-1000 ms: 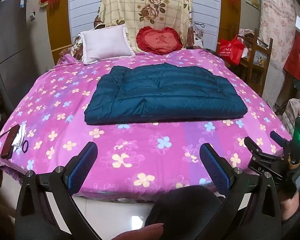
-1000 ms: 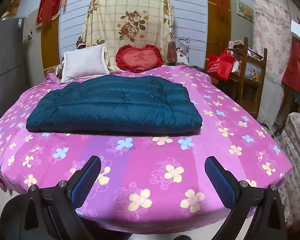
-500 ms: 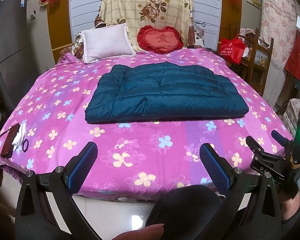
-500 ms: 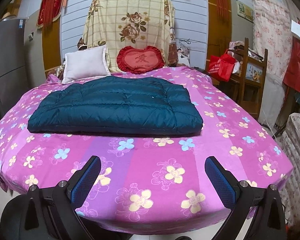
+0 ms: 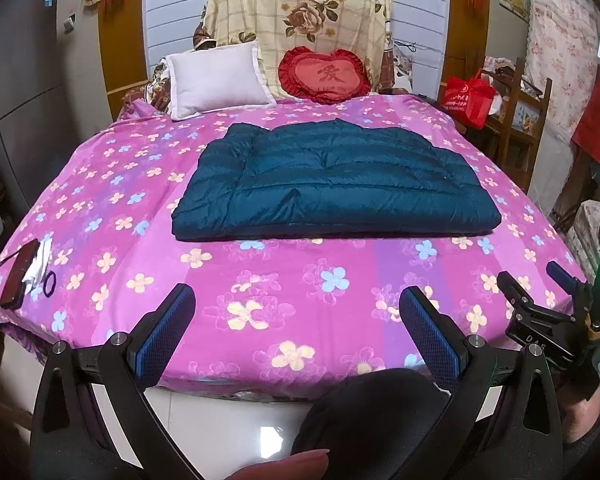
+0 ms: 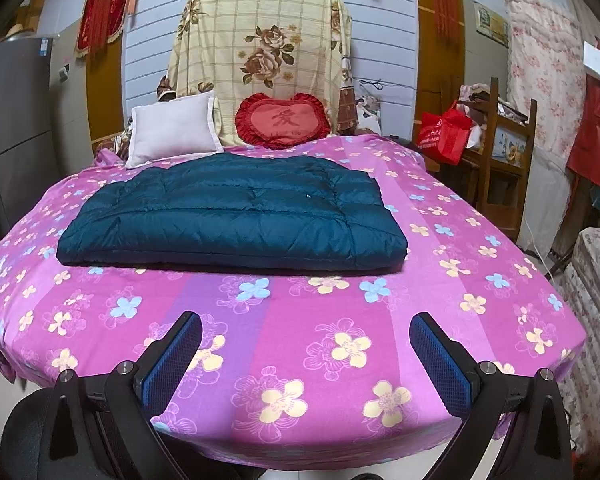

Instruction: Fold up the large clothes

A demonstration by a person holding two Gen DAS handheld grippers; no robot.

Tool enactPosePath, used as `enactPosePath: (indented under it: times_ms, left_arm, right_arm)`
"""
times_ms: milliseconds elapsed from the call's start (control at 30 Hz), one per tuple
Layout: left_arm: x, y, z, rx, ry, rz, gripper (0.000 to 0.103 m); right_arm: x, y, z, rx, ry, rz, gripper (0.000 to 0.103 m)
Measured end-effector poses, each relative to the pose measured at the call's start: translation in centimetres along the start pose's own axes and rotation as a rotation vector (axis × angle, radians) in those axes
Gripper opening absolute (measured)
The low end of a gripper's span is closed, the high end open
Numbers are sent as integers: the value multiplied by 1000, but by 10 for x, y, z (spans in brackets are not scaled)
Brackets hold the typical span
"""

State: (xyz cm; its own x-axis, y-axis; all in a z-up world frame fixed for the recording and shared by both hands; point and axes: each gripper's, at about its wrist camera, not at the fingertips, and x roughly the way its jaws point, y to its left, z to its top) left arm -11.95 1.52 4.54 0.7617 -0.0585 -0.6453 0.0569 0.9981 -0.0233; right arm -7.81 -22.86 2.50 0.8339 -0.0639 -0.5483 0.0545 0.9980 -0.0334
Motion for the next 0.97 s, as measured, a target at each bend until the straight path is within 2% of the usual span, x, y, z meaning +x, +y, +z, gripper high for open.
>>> enactPosePath:
  times_ms: [967]
  left_arm:
    - [2,-1,-5,5,-3,-2,102]
  right_arm:
    - [0,1,0,0,0,0,103]
